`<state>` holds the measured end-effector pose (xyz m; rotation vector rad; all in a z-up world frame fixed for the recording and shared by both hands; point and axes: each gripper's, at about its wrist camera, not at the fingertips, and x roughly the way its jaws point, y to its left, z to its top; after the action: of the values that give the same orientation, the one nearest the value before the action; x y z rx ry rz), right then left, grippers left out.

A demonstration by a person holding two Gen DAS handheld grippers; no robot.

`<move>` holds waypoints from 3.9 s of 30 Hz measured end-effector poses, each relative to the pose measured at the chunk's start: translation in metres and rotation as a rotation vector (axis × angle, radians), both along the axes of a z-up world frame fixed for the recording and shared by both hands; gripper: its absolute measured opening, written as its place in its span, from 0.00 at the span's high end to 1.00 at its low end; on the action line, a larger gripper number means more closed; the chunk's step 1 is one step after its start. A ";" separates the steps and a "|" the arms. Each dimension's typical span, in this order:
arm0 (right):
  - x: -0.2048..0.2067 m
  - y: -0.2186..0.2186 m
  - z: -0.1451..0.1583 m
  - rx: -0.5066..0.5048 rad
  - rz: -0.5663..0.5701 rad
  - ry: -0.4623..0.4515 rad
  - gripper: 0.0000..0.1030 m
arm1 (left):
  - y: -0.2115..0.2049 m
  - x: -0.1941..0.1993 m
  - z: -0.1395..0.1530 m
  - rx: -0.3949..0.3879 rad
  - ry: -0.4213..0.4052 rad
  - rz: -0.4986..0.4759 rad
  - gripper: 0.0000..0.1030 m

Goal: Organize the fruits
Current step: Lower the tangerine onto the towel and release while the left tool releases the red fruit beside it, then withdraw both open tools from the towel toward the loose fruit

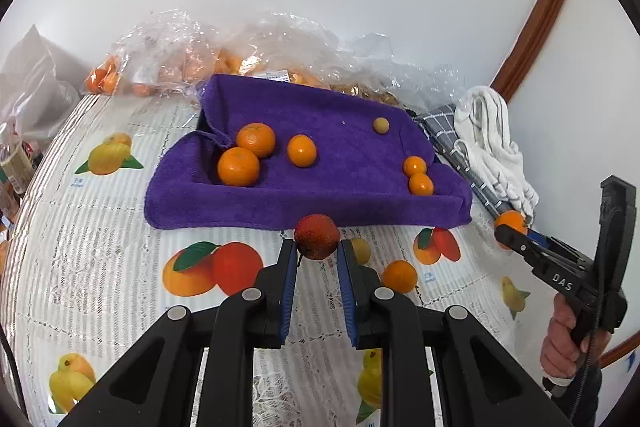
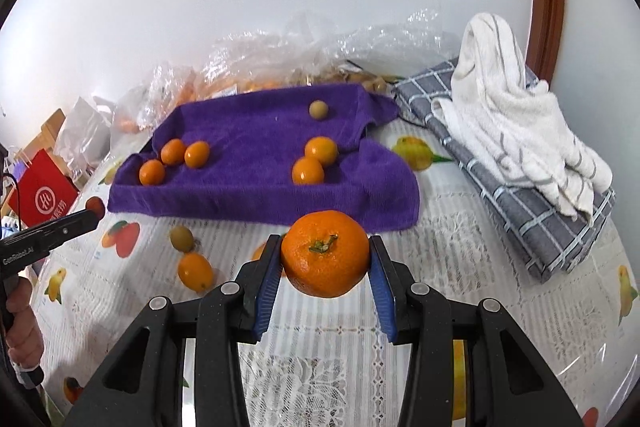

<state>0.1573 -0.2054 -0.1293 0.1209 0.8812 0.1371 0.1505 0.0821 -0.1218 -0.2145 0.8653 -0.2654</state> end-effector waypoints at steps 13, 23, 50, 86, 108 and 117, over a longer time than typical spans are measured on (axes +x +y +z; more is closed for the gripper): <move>0.033 0.003 0.010 -0.018 0.017 -0.016 0.59 | 0.012 0.020 0.018 -0.013 -0.009 0.029 0.81; 0.091 0.000 0.019 -0.029 0.001 -0.049 0.59 | 0.007 0.070 0.024 0.031 -0.002 0.041 0.81; 0.199 0.029 -0.068 -0.093 0.072 0.133 0.59 | -0.020 0.131 -0.048 0.096 0.131 0.010 0.81; 0.092 0.024 -0.007 -0.099 -0.017 0.030 0.38 | -0.004 0.073 -0.016 0.071 0.034 0.031 0.40; 0.030 0.038 -0.025 0.027 0.023 0.078 0.38 | 0.046 -0.001 -0.065 0.176 0.116 0.164 0.40; 0.013 0.059 -0.035 0.101 0.121 0.094 0.43 | 0.052 -0.008 -0.064 0.139 0.117 0.181 0.34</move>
<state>0.1703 -0.1464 -0.1647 0.1695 0.9754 0.2915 0.1424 0.1340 -0.1861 -0.1785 0.9696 -0.0234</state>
